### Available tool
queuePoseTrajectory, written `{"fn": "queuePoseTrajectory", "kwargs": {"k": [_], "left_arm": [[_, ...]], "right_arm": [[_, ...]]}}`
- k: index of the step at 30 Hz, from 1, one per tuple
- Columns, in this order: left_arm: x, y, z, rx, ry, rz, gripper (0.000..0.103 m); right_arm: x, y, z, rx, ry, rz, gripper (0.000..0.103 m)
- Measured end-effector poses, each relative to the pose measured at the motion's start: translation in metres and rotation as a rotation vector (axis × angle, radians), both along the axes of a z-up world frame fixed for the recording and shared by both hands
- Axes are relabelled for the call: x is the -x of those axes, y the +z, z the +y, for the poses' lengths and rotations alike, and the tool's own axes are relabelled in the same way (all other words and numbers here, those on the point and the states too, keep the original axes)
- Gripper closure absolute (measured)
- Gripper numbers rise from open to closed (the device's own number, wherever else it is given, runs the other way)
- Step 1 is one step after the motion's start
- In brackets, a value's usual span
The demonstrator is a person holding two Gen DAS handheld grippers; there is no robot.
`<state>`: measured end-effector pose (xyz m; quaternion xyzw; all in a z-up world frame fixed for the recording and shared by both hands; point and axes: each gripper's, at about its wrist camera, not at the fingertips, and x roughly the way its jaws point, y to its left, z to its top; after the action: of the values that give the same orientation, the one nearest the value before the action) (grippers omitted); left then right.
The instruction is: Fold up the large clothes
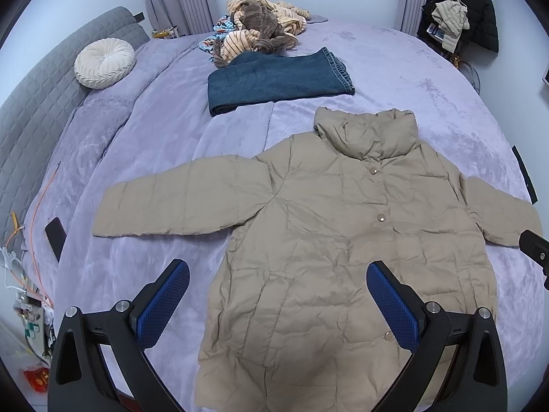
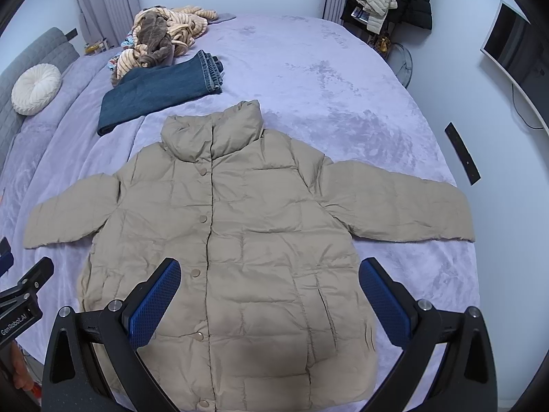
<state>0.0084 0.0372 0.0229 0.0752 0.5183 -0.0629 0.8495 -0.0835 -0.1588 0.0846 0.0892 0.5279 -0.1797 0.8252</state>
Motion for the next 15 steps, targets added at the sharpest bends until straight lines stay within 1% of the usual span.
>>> {"fn": "queuePoseTrajectory", "kwargs": {"k": [4, 7, 11, 13, 15], "left_arm": [[-0.004, -0.006, 0.012, 0.003, 0.011, 0.009, 0.000], [-0.010, -0.013, 0.025, 0.027, 0.017, 0.022, 0.000], [-0.022, -0.034, 0.053, 0.054, 0.049, 0.070, 0.000], [-0.029, -0.047, 0.070, 0.061, 0.082, 0.081, 0.000], [-0.038, -0.061, 0.092, 0.094, 0.123, 0.103, 0.000]], "right_arm": [[-0.012, -0.008, 0.006, -0.016, 0.003, 0.009, 0.000], [-0.018, -0.014, 0.012, -0.038, 0.010, 0.016, 0.000], [-0.031, -0.029, 0.028, -0.087, 0.037, 0.023, 0.000], [-0.039, -0.036, 0.039, -0.109, 0.059, 0.023, 0.000], [-0.048, -0.045, 0.051, -0.131, 0.079, 0.018, 0.000]]}}
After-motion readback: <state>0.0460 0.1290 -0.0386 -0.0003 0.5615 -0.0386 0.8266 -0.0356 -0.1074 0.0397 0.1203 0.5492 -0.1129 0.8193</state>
